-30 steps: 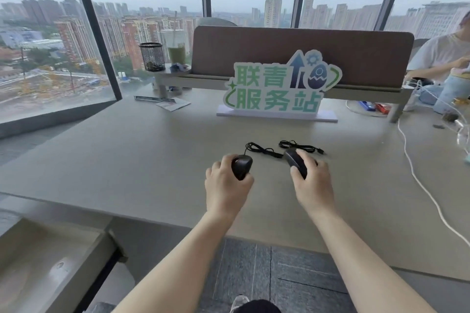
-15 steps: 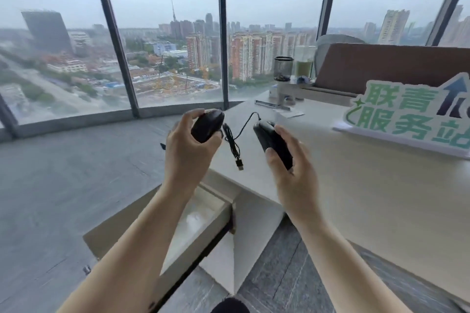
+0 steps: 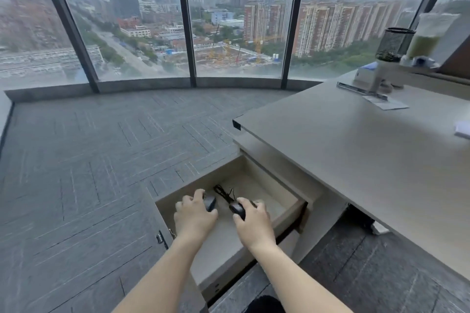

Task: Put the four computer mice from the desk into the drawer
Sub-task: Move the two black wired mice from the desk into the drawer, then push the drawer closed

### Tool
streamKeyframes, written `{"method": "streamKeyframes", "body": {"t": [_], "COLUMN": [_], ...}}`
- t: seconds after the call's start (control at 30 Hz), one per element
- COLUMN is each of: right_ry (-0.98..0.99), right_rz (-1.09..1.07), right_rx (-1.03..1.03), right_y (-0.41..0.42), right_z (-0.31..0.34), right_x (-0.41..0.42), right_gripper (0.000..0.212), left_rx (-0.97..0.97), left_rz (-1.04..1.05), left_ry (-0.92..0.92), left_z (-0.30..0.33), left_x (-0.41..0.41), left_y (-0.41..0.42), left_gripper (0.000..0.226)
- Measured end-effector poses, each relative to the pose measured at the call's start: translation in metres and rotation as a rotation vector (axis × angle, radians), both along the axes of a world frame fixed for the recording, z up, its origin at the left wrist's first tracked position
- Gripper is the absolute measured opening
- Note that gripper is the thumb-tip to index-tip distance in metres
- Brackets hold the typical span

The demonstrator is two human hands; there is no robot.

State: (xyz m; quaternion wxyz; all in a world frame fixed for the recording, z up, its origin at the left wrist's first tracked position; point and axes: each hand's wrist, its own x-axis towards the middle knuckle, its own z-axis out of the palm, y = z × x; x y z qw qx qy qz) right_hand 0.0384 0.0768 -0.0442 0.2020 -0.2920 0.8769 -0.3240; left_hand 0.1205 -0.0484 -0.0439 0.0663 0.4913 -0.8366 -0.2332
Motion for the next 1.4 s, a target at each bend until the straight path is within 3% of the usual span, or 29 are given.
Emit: {"method": "streamKeyframes", "body": {"t": [0.17, 0.37, 0.47, 0.57, 0.67, 0.77, 0.9, 1.07, 1.23, 1.3, 1.4], "right_ry": [0.111, 0.160, 0.163, 0.140, 0.134, 0.158, 0.050, -0.074, -0.099, -0.077, -0.061], "right_rz": [0.113, 0.227, 0.260, 0.242, 0.179, 0.112, 0.102, 0.171, 0.265, 0.248, 0.162], "right_rx": [0.340, 0.648, 0.700, 0.566, 0.257, -0.023, -0.144, -0.165, -0.089, -0.066, -0.088], "right_y": [-0.034, -0.047, -0.048, -0.042, -0.023, 0.009, 0.048, 0.069, 0.073, 0.068, 0.065], "right_z": [-0.028, -0.055, -0.060, -0.049, -0.030, -0.018, -0.023, -0.041, -0.053, -0.058, -0.062], "right_x": [-0.003, -0.011, -0.012, -0.010, -0.003, 0.012, 0.046, 0.092, 0.127, 0.135, 0.134], "right_gripper": [0.045, 0.063, 0.069, 0.054, 0.043, 0.027, 0.016, 0.026, 0.062, 0.051, 0.032], "left_rx": [-0.026, 0.118, 0.168, 0.186, 0.100, -0.053, -0.146, 0.180, 0.659, 0.814, 0.887], "left_rz": [-0.041, -0.052, -0.058, -0.079, -0.066, -0.030, 0.118, 0.372, 0.464, 0.457, 0.422], "left_ry": [-0.304, -0.419, -0.418, -0.392, -0.229, 0.148, 0.486, 0.550, 0.759, 0.858, 0.890], "left_z": [-0.043, -0.067, -0.070, -0.066, -0.046, -0.018, -0.005, -0.023, -0.037, -0.033, -0.031], "left_x": [-0.008, -0.020, -0.019, -0.015, -0.009, 0.014, 0.067, 0.120, 0.133, 0.128, 0.118], "left_y": [-0.012, -0.024, -0.027, -0.026, -0.026, -0.029, -0.028, -0.013, 0.022, 0.037, 0.047], "left_gripper": [0.047, 0.053, 0.064, 0.066, 0.055, 0.043, 0.031, 0.040, 0.040, 0.033, 0.035]}}
